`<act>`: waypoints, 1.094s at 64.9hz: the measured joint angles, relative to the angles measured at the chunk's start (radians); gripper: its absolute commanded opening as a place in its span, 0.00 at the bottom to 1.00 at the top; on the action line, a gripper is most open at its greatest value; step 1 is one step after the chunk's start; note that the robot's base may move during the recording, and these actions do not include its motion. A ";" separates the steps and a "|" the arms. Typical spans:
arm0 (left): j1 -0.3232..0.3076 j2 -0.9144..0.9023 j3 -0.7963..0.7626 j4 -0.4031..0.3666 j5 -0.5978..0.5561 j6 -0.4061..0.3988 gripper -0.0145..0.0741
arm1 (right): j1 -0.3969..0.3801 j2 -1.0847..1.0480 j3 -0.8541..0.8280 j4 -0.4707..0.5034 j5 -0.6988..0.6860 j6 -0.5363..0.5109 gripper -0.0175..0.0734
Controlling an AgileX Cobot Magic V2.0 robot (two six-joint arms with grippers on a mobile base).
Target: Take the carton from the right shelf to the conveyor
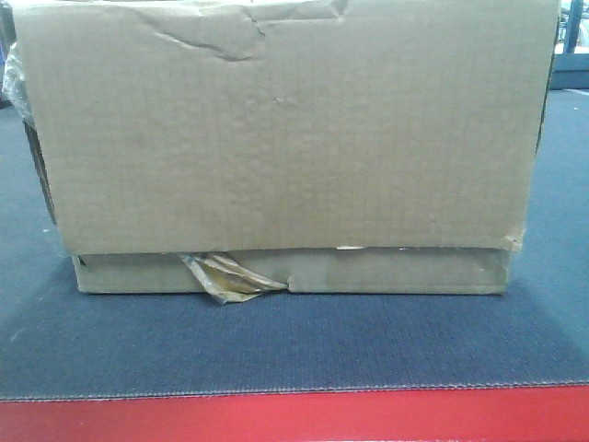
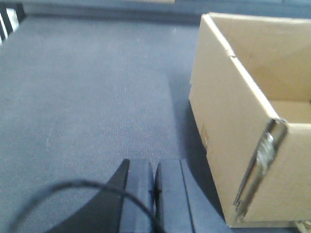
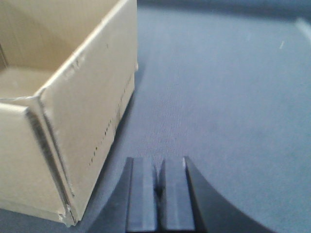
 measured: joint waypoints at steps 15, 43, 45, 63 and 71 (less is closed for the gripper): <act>0.000 -0.205 0.044 0.000 -0.005 0.000 0.16 | 0.000 -0.259 0.090 0.000 -0.026 0.000 0.13; 0.000 -0.286 0.044 0.000 -0.009 0.000 0.16 | 0.000 -0.347 0.101 -0.002 -0.027 0.000 0.13; 0.000 -0.286 0.044 0.000 -0.009 0.000 0.16 | 0.000 -0.347 0.101 -0.002 -0.027 0.000 0.13; 0.000 -0.286 0.044 0.000 -0.009 0.000 0.16 | 0.000 -0.347 0.101 -0.002 -0.029 0.000 0.13; 0.000 -0.286 0.044 0.000 -0.009 0.000 0.16 | 0.000 -0.347 0.101 -0.002 -0.029 0.000 0.13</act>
